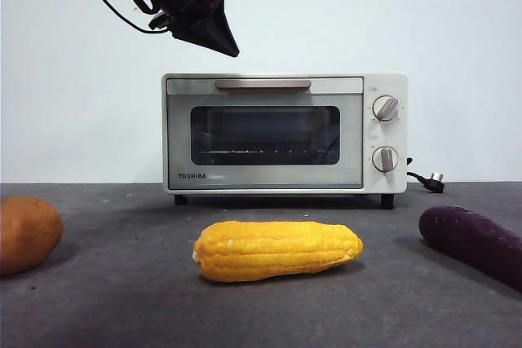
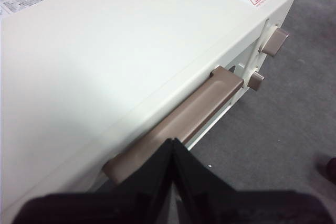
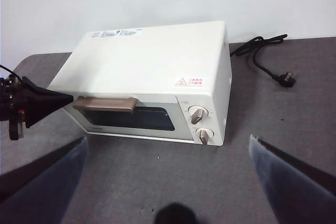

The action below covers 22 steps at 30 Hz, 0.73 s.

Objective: Take the eggplant from the table,put the eggplant in the oven

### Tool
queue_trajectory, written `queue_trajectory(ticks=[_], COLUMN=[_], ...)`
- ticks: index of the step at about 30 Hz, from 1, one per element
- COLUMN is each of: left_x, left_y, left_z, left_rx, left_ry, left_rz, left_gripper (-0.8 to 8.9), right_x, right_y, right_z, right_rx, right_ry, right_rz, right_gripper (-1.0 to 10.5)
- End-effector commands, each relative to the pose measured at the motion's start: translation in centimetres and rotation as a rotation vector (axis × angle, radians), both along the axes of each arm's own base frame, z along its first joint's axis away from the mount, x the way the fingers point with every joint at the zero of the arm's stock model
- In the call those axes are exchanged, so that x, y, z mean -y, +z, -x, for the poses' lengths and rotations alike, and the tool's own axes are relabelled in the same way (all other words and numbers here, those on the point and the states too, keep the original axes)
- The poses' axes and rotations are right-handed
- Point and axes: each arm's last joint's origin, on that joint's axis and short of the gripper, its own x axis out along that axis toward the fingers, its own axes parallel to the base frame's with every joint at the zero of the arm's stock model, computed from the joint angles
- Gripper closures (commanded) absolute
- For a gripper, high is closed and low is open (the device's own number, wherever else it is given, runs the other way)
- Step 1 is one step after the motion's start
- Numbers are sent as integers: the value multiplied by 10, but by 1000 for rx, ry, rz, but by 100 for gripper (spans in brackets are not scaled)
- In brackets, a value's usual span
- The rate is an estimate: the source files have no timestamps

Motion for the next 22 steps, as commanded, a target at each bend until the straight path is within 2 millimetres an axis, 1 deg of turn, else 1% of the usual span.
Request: queue_trajectory(ticks=[1, 4, 7, 22], left_x=[2, 3, 4, 11], left_y=[-4, -4, -9, -41], left_z=[-3, -4, -7, -22], left_rx=[21, 31, 23, -34], left_ry=[-12, -19, -19, -22], left_rz=[-14, -21, -24, -52], left_gripper=[819, 819, 819, 819], right_x=[0, 0, 0, 0], right_y=[0, 0, 0, 0], right_z=[-2, -2, -2, -2], right_rx=[4, 2, 2, -5], right_ry=[8, 8, 8, 8], right_rz=[6, 6, 6, 7], right_gripper=[317, 318, 318, 318])
